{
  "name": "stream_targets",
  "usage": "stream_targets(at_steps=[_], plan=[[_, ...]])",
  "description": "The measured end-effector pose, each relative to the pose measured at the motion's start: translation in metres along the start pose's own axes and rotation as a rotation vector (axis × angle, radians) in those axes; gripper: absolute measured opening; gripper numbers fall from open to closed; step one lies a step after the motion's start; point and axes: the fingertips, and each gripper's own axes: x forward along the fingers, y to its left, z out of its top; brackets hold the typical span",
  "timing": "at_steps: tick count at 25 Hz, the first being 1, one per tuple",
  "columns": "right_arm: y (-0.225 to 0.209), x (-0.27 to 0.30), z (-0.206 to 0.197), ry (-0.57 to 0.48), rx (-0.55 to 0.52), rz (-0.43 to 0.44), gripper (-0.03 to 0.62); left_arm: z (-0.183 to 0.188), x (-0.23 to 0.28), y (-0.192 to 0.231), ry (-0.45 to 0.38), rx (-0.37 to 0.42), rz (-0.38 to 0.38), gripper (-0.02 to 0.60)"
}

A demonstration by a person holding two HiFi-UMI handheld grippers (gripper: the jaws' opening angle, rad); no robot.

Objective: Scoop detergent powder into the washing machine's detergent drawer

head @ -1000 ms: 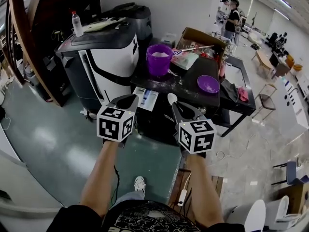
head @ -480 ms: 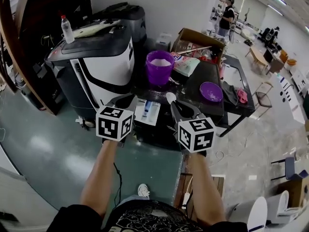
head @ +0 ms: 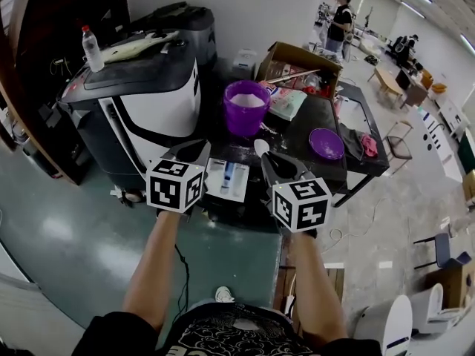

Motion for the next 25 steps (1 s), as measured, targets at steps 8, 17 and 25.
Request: stream_targets(at_steps=[8,17,25], plan=[[0.001,0.014,0.001,0.001,-0.003,-0.018,0.035,0.003,0.007,0.013,-0.015,0.000,-0.017,0.000],[-0.004,0.031,0.009,-0.008,-0.025,-0.025,0.035,0.007,0.020,0.024,-0.022,0.003,-0.022,0.000],[-0.018,0.054,0.010,-0.016,-0.031,-0.011,0.035,0.005,0.041,0.034,-0.020,0.005,-0.014,0.000]])
